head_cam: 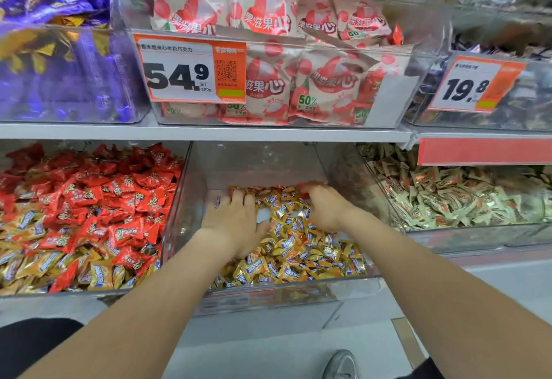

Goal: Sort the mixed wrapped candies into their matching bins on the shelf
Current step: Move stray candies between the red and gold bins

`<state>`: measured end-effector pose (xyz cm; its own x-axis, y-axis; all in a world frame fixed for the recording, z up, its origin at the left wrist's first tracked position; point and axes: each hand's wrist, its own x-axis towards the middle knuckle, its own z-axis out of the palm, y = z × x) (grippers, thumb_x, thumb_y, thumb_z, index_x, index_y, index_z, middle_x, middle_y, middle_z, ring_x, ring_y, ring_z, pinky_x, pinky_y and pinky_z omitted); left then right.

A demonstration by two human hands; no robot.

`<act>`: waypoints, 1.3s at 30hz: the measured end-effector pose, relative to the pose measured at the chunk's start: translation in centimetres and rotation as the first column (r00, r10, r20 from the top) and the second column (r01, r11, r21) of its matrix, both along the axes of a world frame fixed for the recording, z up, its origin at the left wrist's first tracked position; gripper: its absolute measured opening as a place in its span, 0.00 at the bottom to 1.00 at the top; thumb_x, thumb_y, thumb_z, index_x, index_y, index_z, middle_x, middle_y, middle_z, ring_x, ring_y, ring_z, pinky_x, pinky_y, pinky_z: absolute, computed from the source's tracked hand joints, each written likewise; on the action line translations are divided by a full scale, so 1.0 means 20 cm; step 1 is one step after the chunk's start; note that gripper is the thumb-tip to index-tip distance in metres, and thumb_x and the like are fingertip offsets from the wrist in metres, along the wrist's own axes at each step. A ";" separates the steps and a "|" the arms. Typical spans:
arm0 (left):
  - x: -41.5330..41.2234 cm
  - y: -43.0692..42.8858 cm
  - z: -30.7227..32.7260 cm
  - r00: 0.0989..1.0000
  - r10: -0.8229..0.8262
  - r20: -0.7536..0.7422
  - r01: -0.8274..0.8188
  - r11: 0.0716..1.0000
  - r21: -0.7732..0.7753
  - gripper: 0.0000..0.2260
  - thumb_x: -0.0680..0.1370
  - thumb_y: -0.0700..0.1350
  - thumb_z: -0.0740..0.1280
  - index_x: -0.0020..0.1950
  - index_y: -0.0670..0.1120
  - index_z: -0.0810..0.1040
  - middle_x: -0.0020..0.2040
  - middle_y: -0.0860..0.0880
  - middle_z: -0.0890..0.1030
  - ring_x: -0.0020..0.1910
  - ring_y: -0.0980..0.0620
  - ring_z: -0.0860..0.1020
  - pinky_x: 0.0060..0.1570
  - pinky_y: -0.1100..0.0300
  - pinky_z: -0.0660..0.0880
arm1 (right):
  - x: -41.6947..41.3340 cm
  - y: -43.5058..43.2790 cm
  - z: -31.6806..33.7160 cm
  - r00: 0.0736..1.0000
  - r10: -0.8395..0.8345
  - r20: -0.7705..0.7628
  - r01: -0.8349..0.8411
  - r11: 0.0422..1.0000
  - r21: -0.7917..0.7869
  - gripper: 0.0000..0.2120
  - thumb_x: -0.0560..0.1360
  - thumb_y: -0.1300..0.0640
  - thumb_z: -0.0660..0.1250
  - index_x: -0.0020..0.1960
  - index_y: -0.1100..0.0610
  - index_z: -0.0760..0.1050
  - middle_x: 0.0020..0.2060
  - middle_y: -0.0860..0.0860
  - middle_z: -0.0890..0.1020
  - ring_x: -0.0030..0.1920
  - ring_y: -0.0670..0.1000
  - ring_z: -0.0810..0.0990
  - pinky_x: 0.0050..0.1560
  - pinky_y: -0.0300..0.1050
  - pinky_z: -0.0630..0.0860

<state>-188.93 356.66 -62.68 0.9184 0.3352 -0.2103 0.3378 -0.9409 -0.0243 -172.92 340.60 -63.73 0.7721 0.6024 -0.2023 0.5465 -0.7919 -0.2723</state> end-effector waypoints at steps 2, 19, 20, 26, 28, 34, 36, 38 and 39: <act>0.02 0.02 -0.01 0.993 -0.010 -0.118 0.002 0.998 -0.070 0.30 0.85 0.64 0.50 0.84 0.51 0.52 0.82 0.42 0.57 0.78 0.36 0.63 0.72 0.39 0.67 | 0.03 0.03 -0.01 0.999 0.024 0.021 -0.023 0.999 -0.032 0.33 0.72 0.69 0.66 0.76 0.55 0.69 0.69 0.59 0.75 0.69 0.64 0.75 0.69 0.58 0.75; -0.06 -0.05 0.01 0.897 -0.439 0.055 0.418 0.801 -0.428 0.21 0.87 0.50 0.57 0.81 0.59 0.65 0.84 0.52 0.59 0.83 0.48 0.56 0.79 0.45 0.58 | -0.09 -0.12 0.22 0.981 0.125 -0.150 -0.093 0.974 0.206 0.16 0.76 0.41 0.77 0.45 0.54 0.82 0.35 0.46 0.87 0.37 0.43 0.85 0.44 0.42 0.80; -0.08 -0.06 -0.01 0.898 -0.438 -0.024 0.392 0.826 -0.405 0.22 0.87 0.54 0.57 0.82 0.61 0.61 0.85 0.52 0.55 0.84 0.48 0.52 0.80 0.44 0.56 | -0.11 -0.13 0.24 0.986 0.114 -0.118 -0.089 0.977 0.194 0.16 0.75 0.40 0.77 0.45 0.53 0.83 0.35 0.45 0.87 0.39 0.43 0.86 0.46 0.42 0.81; -0.14 -0.05 0.00 0.979 -0.136 -0.151 0.156 0.979 0.128 0.30 0.86 0.61 0.53 0.84 0.48 0.52 0.85 0.41 0.47 0.82 0.33 0.47 0.77 0.30 0.55 | -0.16 -0.12 0.21 0.987 0.160 0.008 -0.159 0.977 0.143 0.14 0.79 0.67 0.61 0.52 0.52 0.81 0.46 0.51 0.84 0.46 0.49 0.82 0.46 0.43 0.79; -0.15 -0.06 0.01 0.987 -0.142 -0.082 0.148 0.986 0.078 0.29 0.87 0.59 0.54 0.84 0.49 0.50 0.84 0.41 0.47 0.82 0.32 0.46 0.76 0.29 0.56 | -0.18 -0.08 0.19 0.971 0.238 -0.039 -0.233 0.967 0.100 0.14 0.80 0.65 0.60 0.55 0.51 0.80 0.44 0.51 0.84 0.40 0.48 0.81 0.41 0.46 0.78; -0.17 -0.03 0.01 0.943 -0.060 -0.327 -0.045 0.952 -0.304 0.42 0.80 0.71 0.57 0.84 0.60 0.36 0.83 0.52 0.31 0.81 0.35 0.32 0.79 0.32 0.46 | -0.22 -0.03 0.04 0.938 0.345 -0.028 -0.344 0.921 -0.181 0.31 0.77 0.34 0.70 0.74 0.49 0.71 0.54 0.50 0.72 0.62 0.54 0.71 0.59 0.50 0.70; -0.16 -0.02 -0.04 0.947 -0.036 -0.321 -0.058 0.959 -0.278 0.39 0.83 0.66 0.57 0.83 0.60 0.33 0.82 0.52 0.28 0.81 0.36 0.31 0.79 0.33 0.44 | -0.21 -0.02 0.04 0.932 0.361 0.039 -0.348 0.919 -0.187 0.26 0.78 0.39 0.72 0.71 0.49 0.73 0.56 0.52 0.73 0.63 0.56 0.72 0.59 0.50 0.69; -0.14 -0.01 -0.07 0.965 -0.019 -0.262 -0.035 0.980 -0.198 0.36 0.86 0.61 0.56 0.83 0.59 0.33 0.83 0.50 0.29 0.81 0.34 0.33 0.79 0.33 0.43 | -0.19 -0.02 0.05 0.932 0.362 0.030 -0.353 0.922 -0.161 0.20 0.79 0.42 0.73 0.67 0.50 0.76 0.52 0.50 0.73 0.61 0.56 0.73 0.56 0.49 0.70; -0.13 -0.02 -0.07 0.972 -0.018 -0.232 -0.014 0.991 -0.132 0.35 0.87 0.58 0.56 0.84 0.58 0.35 0.84 0.48 0.32 0.82 0.33 0.34 0.79 0.33 0.43 | -0.17 -0.02 0.04 0.935 0.355 0.021 -0.348 0.925 -0.151 0.18 0.79 0.43 0.72 0.65 0.50 0.77 0.52 0.50 0.73 0.60 0.56 0.73 0.55 0.49 0.70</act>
<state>-191.52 356.35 -64.04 0.8396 0.2884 -0.4602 0.3356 -0.9417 0.0221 -176.41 340.24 -62.89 0.5267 0.8043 -0.2751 0.8063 -0.5752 -0.1381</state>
